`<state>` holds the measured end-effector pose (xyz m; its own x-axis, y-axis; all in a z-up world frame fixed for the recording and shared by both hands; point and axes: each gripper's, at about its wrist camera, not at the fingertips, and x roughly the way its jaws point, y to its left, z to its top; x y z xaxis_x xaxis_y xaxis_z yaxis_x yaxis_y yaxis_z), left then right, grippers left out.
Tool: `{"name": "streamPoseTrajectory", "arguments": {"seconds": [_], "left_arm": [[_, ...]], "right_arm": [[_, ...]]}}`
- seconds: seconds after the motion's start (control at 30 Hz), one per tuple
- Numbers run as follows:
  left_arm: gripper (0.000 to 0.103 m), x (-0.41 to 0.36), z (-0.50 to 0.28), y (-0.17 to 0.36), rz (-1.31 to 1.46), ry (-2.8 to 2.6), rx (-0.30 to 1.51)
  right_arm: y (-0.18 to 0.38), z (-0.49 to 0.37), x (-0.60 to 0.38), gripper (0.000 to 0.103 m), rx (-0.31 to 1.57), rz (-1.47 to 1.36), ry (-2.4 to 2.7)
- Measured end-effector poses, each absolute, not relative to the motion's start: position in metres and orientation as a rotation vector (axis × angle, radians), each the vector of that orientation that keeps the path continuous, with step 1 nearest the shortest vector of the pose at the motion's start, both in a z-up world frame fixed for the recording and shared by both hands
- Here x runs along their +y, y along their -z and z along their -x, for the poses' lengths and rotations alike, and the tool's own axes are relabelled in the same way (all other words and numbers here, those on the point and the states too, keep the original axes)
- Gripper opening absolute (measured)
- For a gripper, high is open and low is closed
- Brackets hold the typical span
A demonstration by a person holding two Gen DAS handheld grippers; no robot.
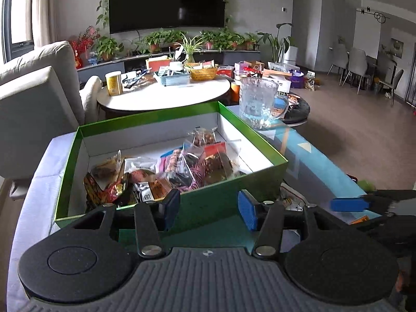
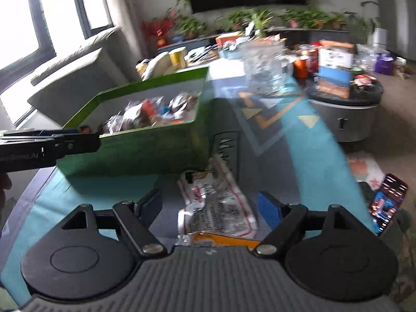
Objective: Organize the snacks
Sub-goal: 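Move the left tool to the white printed wrapper while the right tool reaches the cracker pack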
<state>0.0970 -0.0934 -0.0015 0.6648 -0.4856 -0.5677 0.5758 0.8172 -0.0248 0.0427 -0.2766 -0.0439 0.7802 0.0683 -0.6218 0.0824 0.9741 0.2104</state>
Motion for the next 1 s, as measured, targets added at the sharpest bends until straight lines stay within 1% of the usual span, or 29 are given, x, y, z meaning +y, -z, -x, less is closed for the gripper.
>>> {"name": "streamPoseTrajectory", "arguments": {"seconds": [0.17, 0.37, 0.57, 0.63, 0.73, 0.8, 0.93, 1.0], "left_arm": [[0.047, -0.084, -0.097, 0.006, -0.151, 0.567, 0.615], [0.047, -0.067, -0.103, 0.018, -0.114, 0.506, 0.668], [0.047, -0.047, -0.103, 0.024, -0.096, 0.447, 0.678], [0.047, -0.04, -0.103, 0.025, -0.089, 0.419, 0.685], [0.048, -0.033, -0.103, 0.025, -0.08, 0.433, 0.687], [0.05, -0.039, -0.101, 0.026, -0.107, 0.499, 0.683], [0.05, -0.061, -0.092, 0.033, -0.184, 0.677, 0.669], [0.05, -0.073, -0.087, 0.038, -0.226, 0.728, 0.646]], "right_arm": [[0.055, -0.067, -0.283, 0.088, 0.723, -0.248, 0.013], [0.052, -0.078, -0.277, 0.09, 0.798, -0.296, -0.027], [0.05, -0.069, -0.246, 0.089, 0.851, -0.432, -0.338], [0.047, -0.062, -0.233, 0.089, 0.832, -0.434, -0.435], [0.04, -0.047, -0.228, 0.089, 0.777, -0.385, -0.349], [0.035, -0.035, -0.238, 0.089, 0.763, -0.387, -0.309], [0.023, -0.011, -0.265, 0.089, 0.727, -0.318, -0.231], [0.019, -0.001, -0.274, 0.091, 0.716, -0.271, -0.193]]}}
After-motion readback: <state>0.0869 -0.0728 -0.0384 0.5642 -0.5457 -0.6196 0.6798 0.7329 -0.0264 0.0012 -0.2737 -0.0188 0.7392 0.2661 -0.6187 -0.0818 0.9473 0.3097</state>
